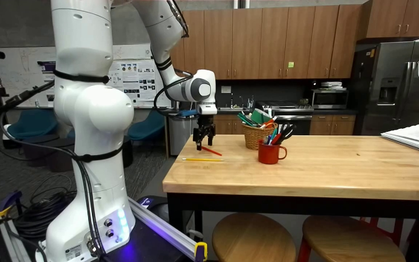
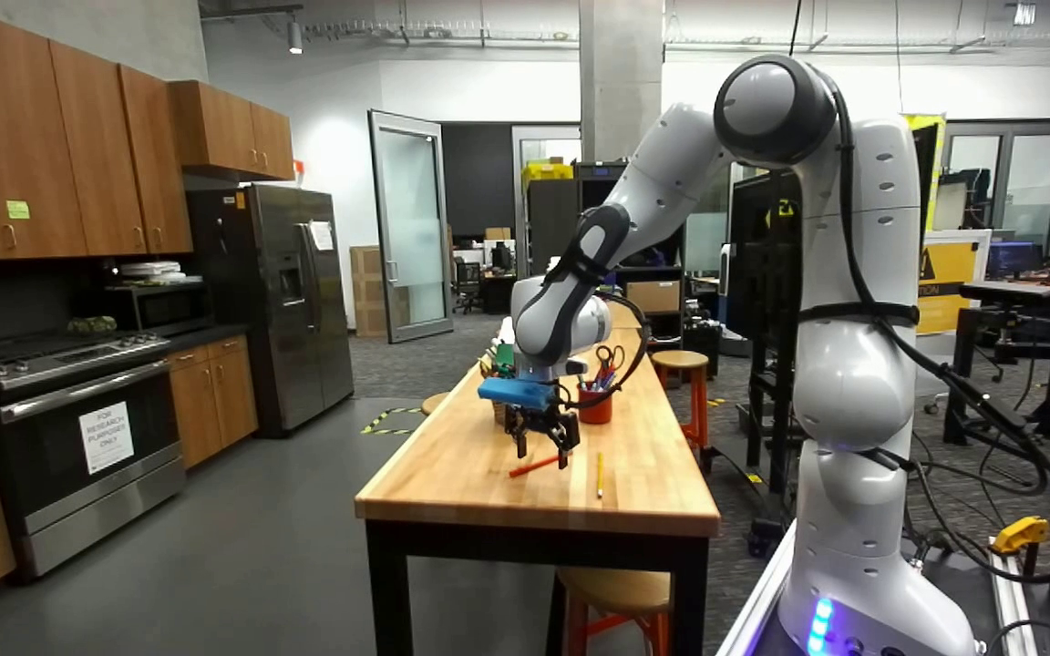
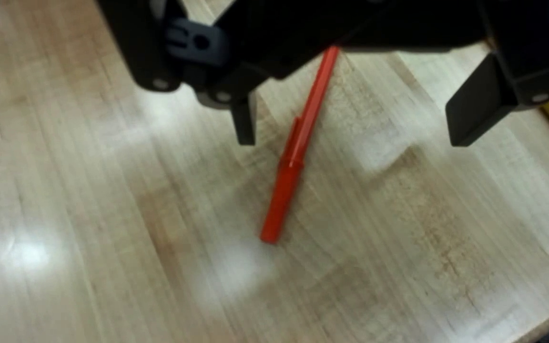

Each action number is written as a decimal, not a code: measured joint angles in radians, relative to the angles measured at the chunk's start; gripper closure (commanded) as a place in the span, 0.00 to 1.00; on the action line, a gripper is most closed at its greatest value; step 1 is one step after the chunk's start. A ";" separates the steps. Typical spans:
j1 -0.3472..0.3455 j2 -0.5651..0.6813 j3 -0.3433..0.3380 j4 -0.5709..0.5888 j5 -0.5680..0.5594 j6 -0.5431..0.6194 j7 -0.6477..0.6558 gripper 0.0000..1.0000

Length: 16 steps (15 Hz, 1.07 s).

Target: Place the pencil and pen side by side to each other

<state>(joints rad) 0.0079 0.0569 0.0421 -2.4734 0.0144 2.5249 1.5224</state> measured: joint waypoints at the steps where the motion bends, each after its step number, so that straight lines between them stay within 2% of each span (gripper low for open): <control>1: 0.000 0.005 -0.002 0.004 0.000 0.000 0.005 0.26; 2: 0.000 0.008 -0.004 0.007 0.000 0.000 0.010 0.28; 4: 0.000 0.014 -0.008 0.014 0.000 0.000 0.018 0.39; 10: 0.000 0.023 -0.015 0.027 0.000 0.000 0.022 0.88; 12: 0.000 0.025 -0.015 0.029 0.000 0.000 0.022 0.99; 16: 0.000 0.030 -0.015 0.032 0.000 0.000 0.022 0.98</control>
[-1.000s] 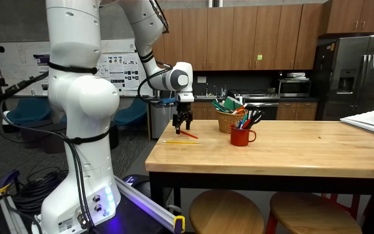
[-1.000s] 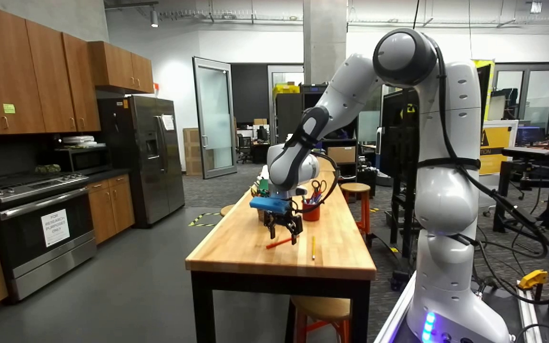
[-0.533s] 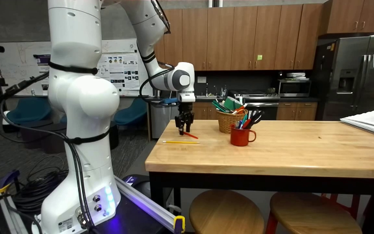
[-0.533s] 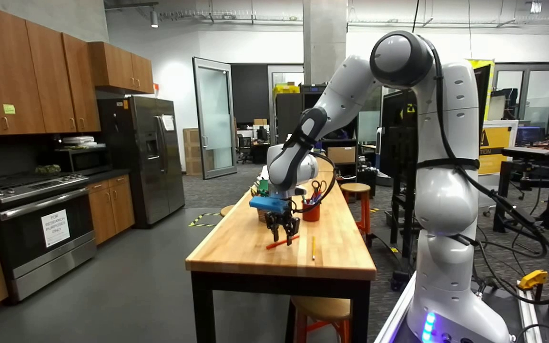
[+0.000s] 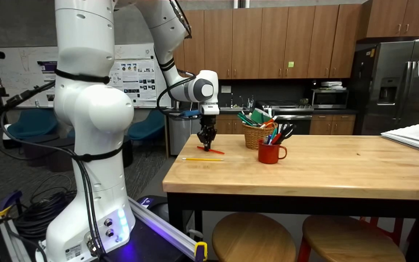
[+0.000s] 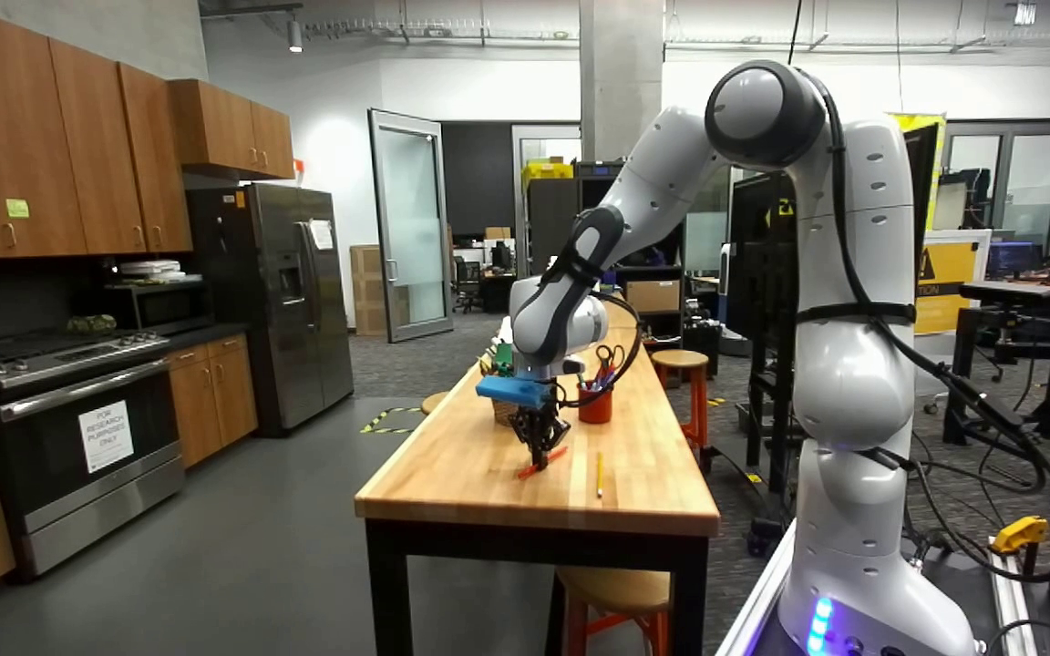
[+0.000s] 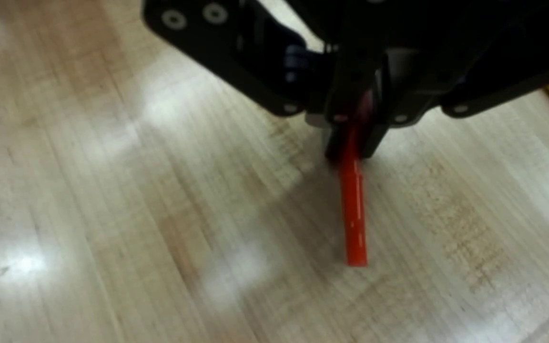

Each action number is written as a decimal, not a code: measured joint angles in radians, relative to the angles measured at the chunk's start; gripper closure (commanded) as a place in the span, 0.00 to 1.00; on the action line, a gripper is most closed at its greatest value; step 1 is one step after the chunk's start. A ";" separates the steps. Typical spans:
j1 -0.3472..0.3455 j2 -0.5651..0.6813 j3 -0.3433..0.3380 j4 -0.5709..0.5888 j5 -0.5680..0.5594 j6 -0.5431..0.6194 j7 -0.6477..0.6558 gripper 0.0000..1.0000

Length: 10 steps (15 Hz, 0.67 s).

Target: Place the pencil and pen side by side to each other

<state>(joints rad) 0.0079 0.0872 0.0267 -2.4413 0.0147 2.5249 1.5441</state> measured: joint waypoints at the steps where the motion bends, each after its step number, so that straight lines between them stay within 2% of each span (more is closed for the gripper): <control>1: 0.000 0.000 0.000 0.001 0.000 0.000 0.000 0.98; 5: 0.007 -0.004 0.000 0.009 -0.001 0.007 -0.026 0.98; 10: 0.022 -0.044 0.002 0.016 -0.078 0.013 -0.166 0.98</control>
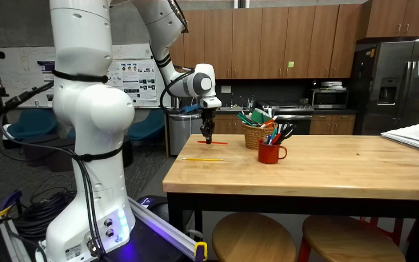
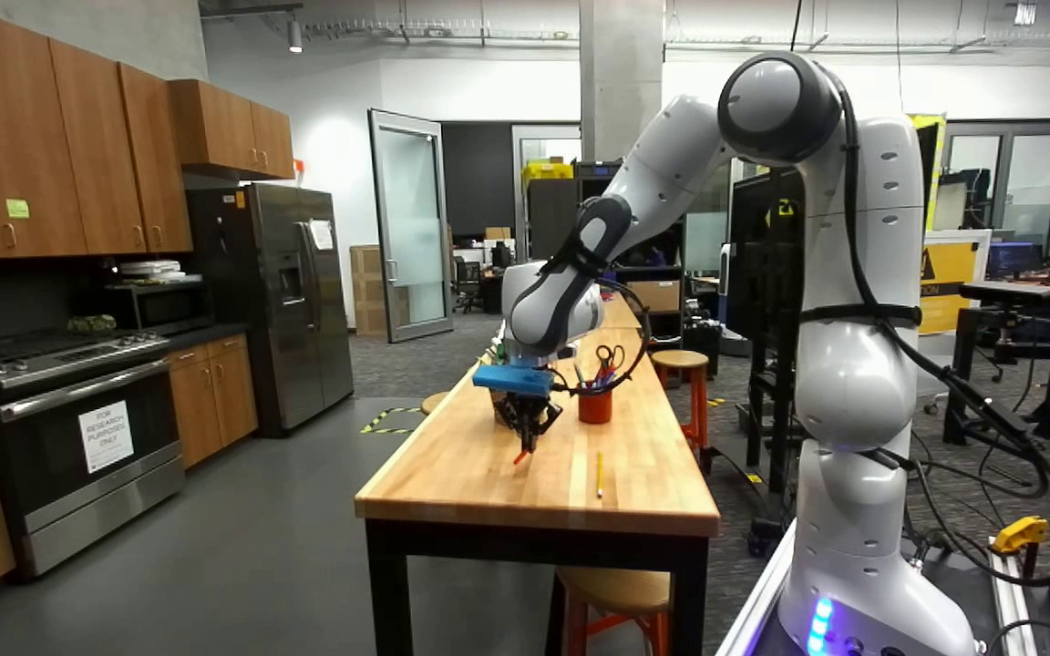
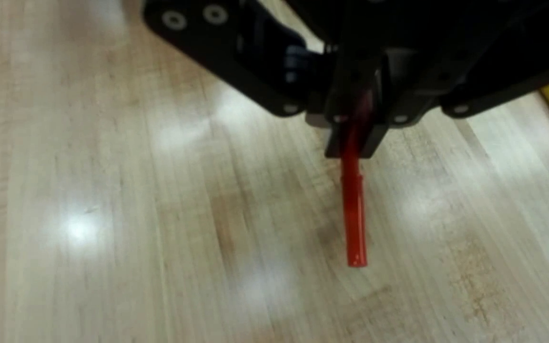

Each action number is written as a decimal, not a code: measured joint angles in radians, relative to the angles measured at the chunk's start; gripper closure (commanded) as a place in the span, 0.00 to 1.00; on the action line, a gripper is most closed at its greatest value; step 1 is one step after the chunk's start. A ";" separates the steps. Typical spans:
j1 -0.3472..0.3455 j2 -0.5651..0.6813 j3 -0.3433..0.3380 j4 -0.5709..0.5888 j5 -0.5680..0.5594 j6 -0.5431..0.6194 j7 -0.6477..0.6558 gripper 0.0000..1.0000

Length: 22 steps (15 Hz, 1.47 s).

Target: Place the pencil and pen side by side to each other

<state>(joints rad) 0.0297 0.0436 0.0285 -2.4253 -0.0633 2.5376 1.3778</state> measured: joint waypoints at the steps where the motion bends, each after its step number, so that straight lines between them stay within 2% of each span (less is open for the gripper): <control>1: 0.001 -0.009 0.001 0.000 -0.009 0.001 -0.045 0.98; 7: 0.002 -0.038 0.002 0.003 0.001 0.018 -0.395 0.98; 15: 0.002 -0.038 0.002 0.017 0.100 0.010 -0.940 0.98; 22: -0.002 -0.036 0.000 0.058 0.115 -0.110 -1.358 0.98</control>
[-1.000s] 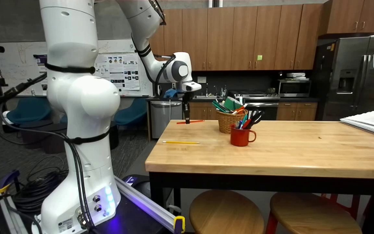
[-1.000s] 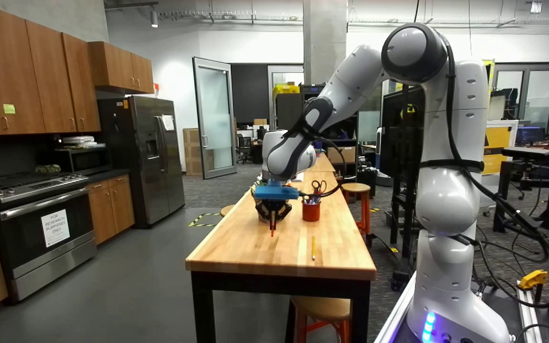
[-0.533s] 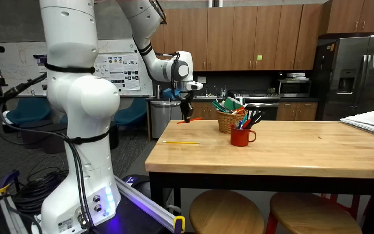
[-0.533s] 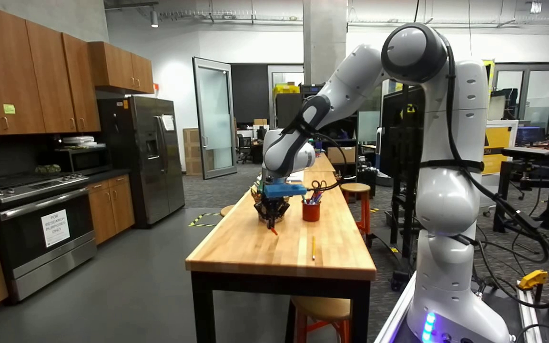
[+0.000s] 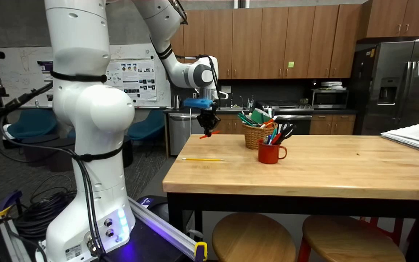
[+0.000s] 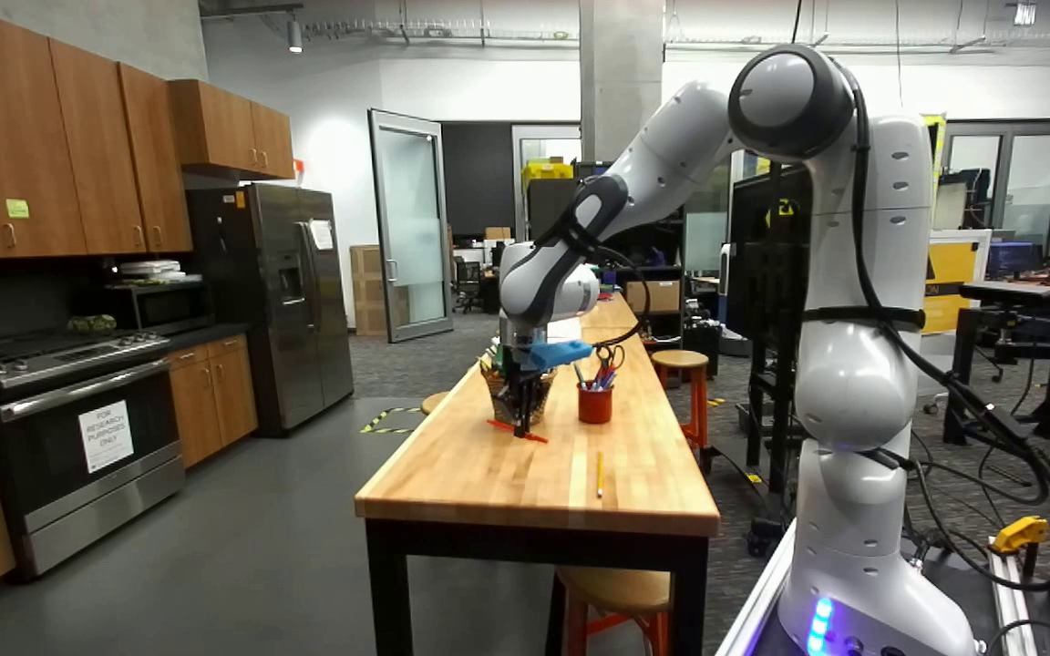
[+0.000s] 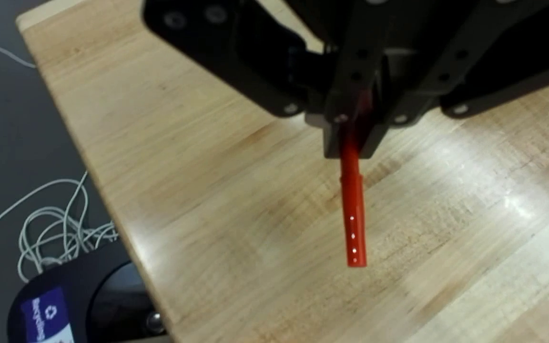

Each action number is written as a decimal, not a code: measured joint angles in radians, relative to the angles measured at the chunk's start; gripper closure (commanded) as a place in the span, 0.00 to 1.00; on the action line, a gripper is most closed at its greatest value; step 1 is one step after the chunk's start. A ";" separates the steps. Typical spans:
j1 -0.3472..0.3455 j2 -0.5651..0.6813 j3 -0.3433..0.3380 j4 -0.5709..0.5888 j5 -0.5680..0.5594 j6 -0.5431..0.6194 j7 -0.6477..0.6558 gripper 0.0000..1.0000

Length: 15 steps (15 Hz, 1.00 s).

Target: Place the pencil and pen side by side to each other

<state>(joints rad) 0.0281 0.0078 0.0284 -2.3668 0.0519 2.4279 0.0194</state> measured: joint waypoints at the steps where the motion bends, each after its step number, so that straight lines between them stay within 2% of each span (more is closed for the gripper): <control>1: 0.000 0.002 0.000 0.006 0.000 -0.024 -0.053 0.98; 4: 0.001 0.012 0.001 0.025 -0.014 -0.100 -0.191 0.98; 7: 0.002 0.032 0.003 0.044 -0.083 -0.163 -0.287 0.98; 11: 0.002 0.064 0.004 0.076 -0.243 -0.232 -0.356 0.98; 15: 0.012 0.089 0.009 0.104 -0.439 -0.246 -0.384 0.98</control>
<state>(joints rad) 0.0398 0.0966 0.0375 -2.2625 -0.3867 2.1815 -0.3651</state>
